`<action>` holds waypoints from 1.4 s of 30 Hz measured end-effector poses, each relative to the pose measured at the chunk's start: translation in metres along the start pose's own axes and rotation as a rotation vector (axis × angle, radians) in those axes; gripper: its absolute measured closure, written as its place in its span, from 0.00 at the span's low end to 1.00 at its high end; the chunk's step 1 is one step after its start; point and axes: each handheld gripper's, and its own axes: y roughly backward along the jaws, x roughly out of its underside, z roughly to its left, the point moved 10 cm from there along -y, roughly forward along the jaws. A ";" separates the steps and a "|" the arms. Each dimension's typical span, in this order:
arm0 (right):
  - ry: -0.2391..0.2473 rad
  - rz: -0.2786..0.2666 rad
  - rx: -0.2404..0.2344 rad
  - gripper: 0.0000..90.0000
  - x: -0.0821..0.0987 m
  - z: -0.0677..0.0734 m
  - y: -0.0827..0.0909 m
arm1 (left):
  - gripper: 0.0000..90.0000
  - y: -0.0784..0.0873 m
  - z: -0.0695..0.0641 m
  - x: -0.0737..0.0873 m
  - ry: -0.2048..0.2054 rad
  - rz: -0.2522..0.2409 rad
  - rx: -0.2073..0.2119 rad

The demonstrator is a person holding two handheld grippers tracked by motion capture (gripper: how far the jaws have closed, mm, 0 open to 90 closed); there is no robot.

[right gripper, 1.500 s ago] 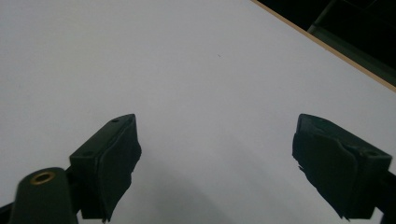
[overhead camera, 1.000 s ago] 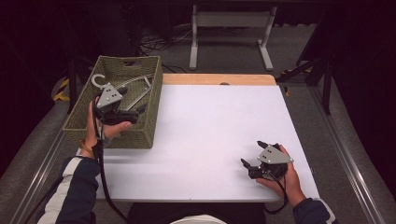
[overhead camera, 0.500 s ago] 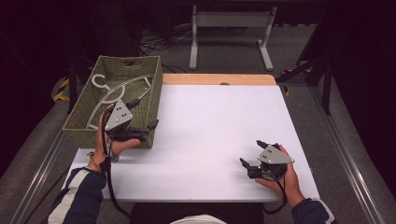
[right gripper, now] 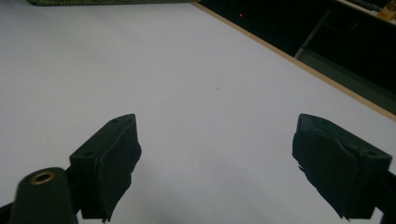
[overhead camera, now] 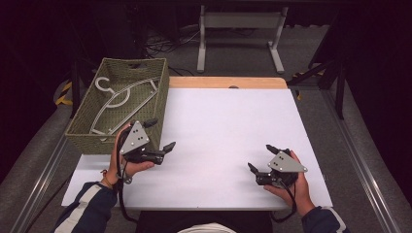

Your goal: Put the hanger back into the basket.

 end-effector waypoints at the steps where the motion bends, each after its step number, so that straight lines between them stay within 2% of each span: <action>1: 0.003 -0.008 0.006 0.17 -0.001 -0.001 0.001 | 0.10 -0.001 -0.002 0.004 -0.006 0.007 0.004; 7: 0.005 -0.025 0.021 0.17 -0.004 -0.004 0.004 | 0.10 -0.002 -0.010 0.032 0.006 0.050 0.017; 8: 0.004 -0.027 0.020 0.16 -0.005 -0.004 0.004 | 0.10 -0.002 -0.010 0.032 0.006 0.050 0.017; 9: 0.004 -0.028 0.020 0.16 -0.005 -0.005 0.004 | 0.10 -0.002 -0.012 0.041 0.008 0.070 0.015; 10: 0.003 -0.030 0.020 0.16 -0.005 -0.005 0.004 | 0.10 0.000 -0.014 0.044 0.009 0.061 0.015; 11: 0.001 -0.030 0.020 0.16 -0.005 -0.005 0.004 | 0.11 0.001 -0.015 0.048 0.005 0.072 0.013; 15: 0.000 -0.032 0.022 0.16 -0.005 -0.006 0.005 | 0.08 0.004 -0.019 0.055 0.002 0.085 0.007; 17: 0.005 -0.030 0.025 0.16 -0.004 -0.006 0.005 | 0.08 0.006 -0.024 0.059 0.002 0.090 0.021; 19: 0.008 -0.030 0.028 0.16 -0.004 -0.006 0.005 | 0.08 0.009 -0.025 0.063 0.014 0.098 0.024; 22: 0.009 -0.029 0.027 0.16 -0.004 -0.005 0.005 | 0.08 0.015 -0.024 0.072 0.054 0.104 0.021; 24: 0.014 -0.025 0.029 0.16 -0.003 -0.005 0.005 | 0.08 0.019 -0.022 0.077 0.061 0.113 0.009; 30: 0.013 -0.033 0.027 0.16 -0.004 -0.005 0.007 | 0.08 0.023 -0.017 0.082 0.070 0.123 -0.023; 41: 0.020 -0.049 0.022 0.16 -0.007 -0.003 0.009 | 0.08 0.023 -0.019 0.081 0.055 0.126 -0.023; 42: 0.025 -0.052 0.023 0.16 -0.007 -0.003 0.009 | 0.08 0.023 -0.020 0.081 0.063 0.117 -0.021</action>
